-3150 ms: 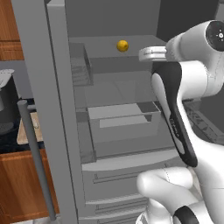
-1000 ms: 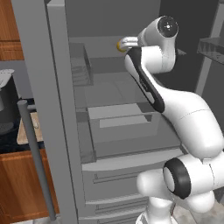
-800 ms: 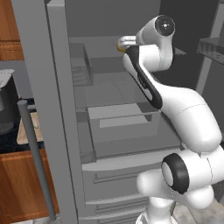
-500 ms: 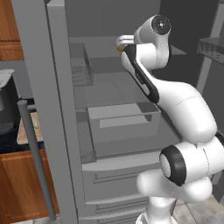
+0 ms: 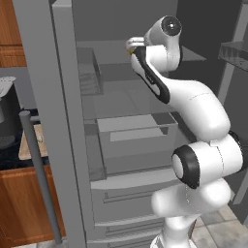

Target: Retrieve a lemon from the fridge and place it on the cutting board with the fish.

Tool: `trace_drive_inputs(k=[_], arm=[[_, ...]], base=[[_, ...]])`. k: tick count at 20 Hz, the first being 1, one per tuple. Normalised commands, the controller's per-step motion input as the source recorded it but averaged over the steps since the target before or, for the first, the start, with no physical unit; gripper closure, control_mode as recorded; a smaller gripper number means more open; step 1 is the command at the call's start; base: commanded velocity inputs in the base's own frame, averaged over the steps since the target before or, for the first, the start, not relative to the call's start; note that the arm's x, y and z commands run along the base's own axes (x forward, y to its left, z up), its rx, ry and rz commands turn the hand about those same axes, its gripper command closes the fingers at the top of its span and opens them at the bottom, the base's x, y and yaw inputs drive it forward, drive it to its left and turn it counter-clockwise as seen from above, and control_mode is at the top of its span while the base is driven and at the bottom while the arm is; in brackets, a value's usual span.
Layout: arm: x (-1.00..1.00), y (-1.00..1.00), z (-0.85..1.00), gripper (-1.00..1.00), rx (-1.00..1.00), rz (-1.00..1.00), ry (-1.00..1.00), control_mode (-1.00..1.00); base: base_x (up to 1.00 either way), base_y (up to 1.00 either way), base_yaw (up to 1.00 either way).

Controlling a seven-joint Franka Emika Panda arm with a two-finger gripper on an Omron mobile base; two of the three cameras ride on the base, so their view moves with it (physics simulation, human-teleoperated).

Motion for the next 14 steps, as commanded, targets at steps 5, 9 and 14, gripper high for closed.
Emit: trace_drive_inputs(k=[5, 9, 14], arm=[[0.33, 0.22, 0.0, -1.0, 0.0, 0.0, 0.0, -1.0], [0.36, 0.26, -0.02, -1.0, 0.0, 0.0, 0.0, -1.0], [0.27, 0.01, 0.0, -1.0, 0.0, 0.0, 0.04, -1.0]], base=[[0.0, 0.0, 0.0], [0.0, 0.0, 0.0], [0.0, 0.0, 0.0]])
